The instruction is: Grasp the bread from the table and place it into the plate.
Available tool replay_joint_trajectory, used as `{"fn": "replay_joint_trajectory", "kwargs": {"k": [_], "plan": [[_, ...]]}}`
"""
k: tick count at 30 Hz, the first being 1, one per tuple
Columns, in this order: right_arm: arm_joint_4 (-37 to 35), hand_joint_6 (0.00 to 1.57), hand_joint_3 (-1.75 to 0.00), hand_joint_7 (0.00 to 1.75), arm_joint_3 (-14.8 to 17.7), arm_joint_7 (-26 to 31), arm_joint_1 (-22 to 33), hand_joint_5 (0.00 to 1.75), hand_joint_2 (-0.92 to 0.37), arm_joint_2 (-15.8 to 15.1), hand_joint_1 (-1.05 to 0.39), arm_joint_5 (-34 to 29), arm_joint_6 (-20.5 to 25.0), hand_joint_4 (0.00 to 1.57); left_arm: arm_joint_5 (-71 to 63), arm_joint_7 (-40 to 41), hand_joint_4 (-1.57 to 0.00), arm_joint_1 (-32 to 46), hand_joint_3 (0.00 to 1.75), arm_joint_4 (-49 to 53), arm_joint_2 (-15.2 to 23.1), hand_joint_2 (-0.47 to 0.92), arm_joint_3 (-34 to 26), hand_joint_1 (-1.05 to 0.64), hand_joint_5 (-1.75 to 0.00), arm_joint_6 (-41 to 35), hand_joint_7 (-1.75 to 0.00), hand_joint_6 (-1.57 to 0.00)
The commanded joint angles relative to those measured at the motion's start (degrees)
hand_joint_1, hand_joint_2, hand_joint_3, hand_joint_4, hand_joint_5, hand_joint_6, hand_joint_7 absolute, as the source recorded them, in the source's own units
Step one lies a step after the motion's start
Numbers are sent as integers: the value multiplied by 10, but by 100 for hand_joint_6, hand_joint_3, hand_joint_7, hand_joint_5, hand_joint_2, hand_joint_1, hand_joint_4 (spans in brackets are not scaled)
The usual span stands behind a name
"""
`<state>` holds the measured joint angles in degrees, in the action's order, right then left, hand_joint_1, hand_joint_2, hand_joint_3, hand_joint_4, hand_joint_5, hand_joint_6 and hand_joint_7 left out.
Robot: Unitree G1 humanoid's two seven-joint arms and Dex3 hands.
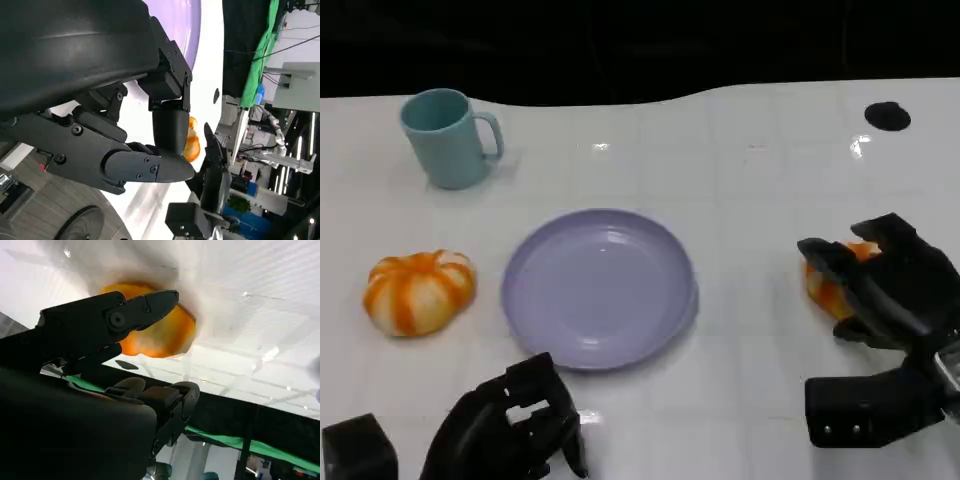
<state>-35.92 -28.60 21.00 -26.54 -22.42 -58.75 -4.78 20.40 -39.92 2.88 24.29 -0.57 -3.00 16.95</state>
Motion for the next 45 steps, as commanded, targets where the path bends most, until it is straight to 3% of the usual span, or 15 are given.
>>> {"fn": "replay_joint_trajectory", "kwargs": {"k": [1, 7, 22, 29, 36, 39, 42, 43, 45], "plan": [[-38, 34, 0, 0, -14, 12, -29, 40, -85, 3, -57, 2, 8, 20, -4, 9, -78, 5, 36, -11, 8, 84, -2, -61, -175, -4, -148, -71], [-71, 36, 0, 1, -23, 16, -43, 35, -81, 10, -57, 8, 17, 24, -2, 6, -78, 7, 35, -11, 9, 85, -2, -62, -175, 0, -148, -72], [-42, 35, -1, 0, -18, -13, -21, 22, -85, -6, -50, 34, 25, 27, 3, 0, -79, 8, 33, -14, 9, 86, -4, -61, -175, -3, -146, -72], [-51, 36, 0, 1, -16, -37, -22, 19, -81, -2, -47, 58, 16, 32, 4, 1, -78, 12, 32, -23, 11, 86, -3, -62, -175, -14, -147, -72], [-88, 52, -1, 3, -18, -81, -49, 13, -86, 10, -42, 82, 15, 55, 2, 4, -78, 15, 29, -28, 11, 87, -3, -62, -175, -13, -149, -71], [-113, 64, 0, 5, -12, -68, -57, 13, -85, 17, -37, 98, -5, 72, 6, 1, -78, 15, 29, -29, 11, 87, -3, -61, -175, -18, -149, -71], [-149, 78, 0, 6, -6, -20, -64, 15, -84, 21, -28, 116, -50, 91, 7, 2, -77, 16, 29, -33, 11, 87, -4, -61, -175, -23, -149, -71], [-162, 93, -1, 7, -8, 0, -68, 47, -84, 21, -23, 117, -65, 100, 6, 3, -77, 16, 29, -33, 12, 87, -4, -60, -175, -22, -149, -71], [-184, 112, -1, 7, -12, 21, -76, 125, -86, 24, -19, 119, -81, 89, 4, 4, -77, 16, 28, -31, 12, 87, -5, -60, -175, -19, -149, -70]]}}
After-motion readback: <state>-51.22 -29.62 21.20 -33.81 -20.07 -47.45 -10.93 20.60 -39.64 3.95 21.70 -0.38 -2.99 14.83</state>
